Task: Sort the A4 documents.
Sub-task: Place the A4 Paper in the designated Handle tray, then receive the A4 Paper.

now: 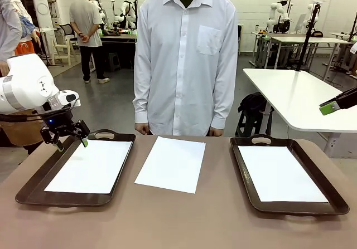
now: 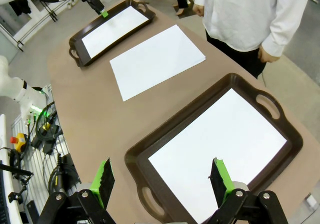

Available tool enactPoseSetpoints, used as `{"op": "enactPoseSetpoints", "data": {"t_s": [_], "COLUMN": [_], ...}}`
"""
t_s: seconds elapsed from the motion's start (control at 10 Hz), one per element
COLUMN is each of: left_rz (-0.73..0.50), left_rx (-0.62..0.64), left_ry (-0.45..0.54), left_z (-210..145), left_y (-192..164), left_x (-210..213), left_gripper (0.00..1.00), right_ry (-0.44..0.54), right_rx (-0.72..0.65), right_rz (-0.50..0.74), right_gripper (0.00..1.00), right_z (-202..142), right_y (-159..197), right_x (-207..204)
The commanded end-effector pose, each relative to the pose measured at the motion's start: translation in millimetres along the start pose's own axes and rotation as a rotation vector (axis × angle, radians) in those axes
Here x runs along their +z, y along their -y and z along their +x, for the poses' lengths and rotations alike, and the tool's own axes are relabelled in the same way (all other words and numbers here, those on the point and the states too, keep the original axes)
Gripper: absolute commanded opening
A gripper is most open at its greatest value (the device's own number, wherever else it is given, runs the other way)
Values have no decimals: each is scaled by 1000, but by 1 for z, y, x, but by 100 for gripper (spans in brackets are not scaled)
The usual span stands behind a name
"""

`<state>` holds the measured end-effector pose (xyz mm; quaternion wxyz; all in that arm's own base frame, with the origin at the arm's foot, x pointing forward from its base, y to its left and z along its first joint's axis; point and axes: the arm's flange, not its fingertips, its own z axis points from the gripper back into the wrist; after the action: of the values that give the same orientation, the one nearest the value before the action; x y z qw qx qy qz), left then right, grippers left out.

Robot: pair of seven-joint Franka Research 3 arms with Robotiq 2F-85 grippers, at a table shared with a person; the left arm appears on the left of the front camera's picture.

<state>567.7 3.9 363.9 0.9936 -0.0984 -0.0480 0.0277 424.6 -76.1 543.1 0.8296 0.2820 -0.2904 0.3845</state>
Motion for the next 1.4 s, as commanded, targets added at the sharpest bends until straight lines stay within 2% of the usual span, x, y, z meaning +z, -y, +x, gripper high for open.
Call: {"op": "enactPoseSetpoints", "data": {"t_s": [0.0,0.6,0.7,0.9,1.1,1.2,1.3], "left_rz": [7,0,-4,91,-12,-48,-107], "left_rx": [-21,-1,-63,-190,-351,-459,-540], "left_ry": [-10,0,55,187,366,422,526], "left_z": [1,0,5,2,-16,-32,-55], "left_y": [-2,0,26,60,89,96,104], "left_x": [2,0,13,52,99,118,144], "left_gripper": [100,100,100,100,100,100,100], "right_ry": [-2,-2,-2,-2,-2,-2,-2], "right_rx": [1,1,1,1,1,1,1], "right_rz": [0,0,0,0,0,0,0], "right_gripper": [100,100,100,100,100,100,100], "right_z": [0,0,0,0,0,0,0], "right_y": [0,0,0,0,0,0,0], "right_x": [-2,-2,-2,-2,-2,-2,-2]}}
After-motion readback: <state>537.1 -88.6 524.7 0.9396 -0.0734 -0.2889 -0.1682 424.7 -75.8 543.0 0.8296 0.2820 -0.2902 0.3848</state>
